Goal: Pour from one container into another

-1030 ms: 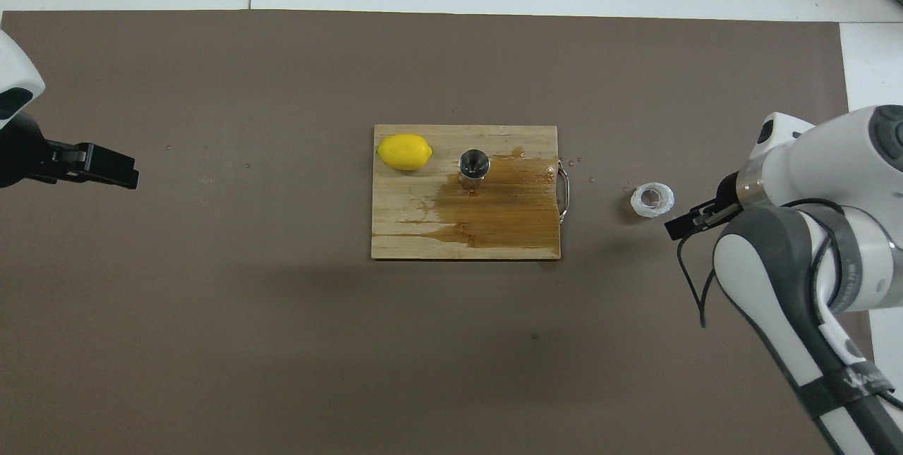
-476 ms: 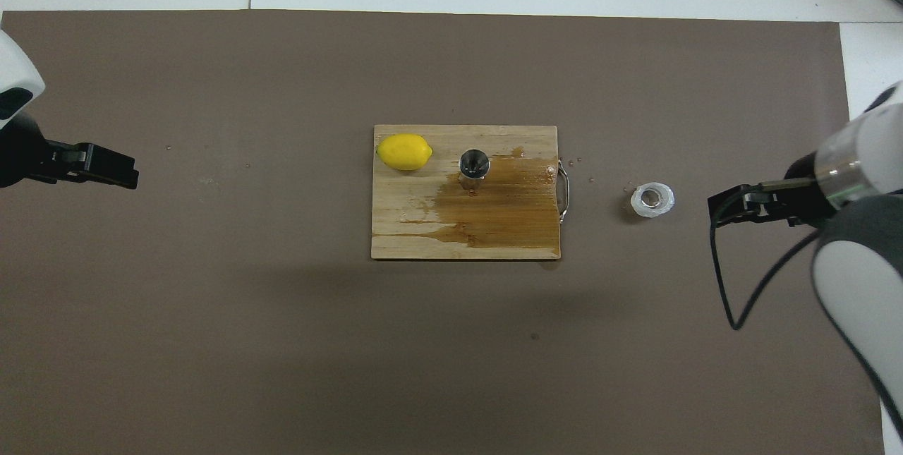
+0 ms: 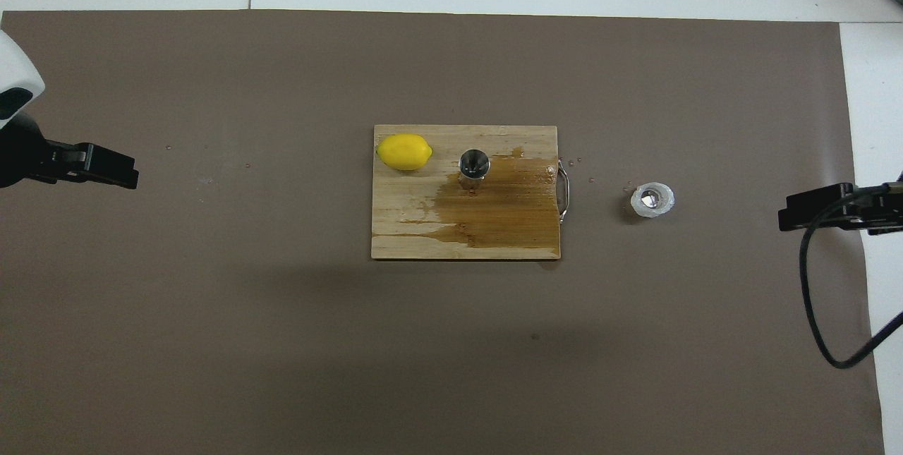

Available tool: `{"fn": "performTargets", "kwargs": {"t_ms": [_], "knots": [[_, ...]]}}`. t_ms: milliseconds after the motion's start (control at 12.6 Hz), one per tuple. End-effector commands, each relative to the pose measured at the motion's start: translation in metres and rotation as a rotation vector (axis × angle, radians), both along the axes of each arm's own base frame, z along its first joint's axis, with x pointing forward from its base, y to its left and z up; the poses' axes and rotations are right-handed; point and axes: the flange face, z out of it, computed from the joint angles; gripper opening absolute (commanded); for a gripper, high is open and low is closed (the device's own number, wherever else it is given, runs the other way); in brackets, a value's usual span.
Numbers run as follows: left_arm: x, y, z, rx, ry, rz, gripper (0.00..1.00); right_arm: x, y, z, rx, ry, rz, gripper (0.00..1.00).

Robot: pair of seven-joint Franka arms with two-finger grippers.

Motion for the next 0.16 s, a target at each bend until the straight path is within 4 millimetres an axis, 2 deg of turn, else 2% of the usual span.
{"fn": "performTargets", "kwargs": {"t_ms": [0, 79], "knots": [[-0.0067, 0.0029, 0.0035, -0.008, 0.001, 0.003, 1.0, 0.0035, 0.0014, 0.0013, 0.025, -0.002, -0.007, 1.0], [-0.0067, 0.0029, 0.0035, -0.008, 0.001, 0.003, 1.0, 0.0035, 0.0, 0.0019, 0.021, -0.004, -0.009, 1.0]]}}
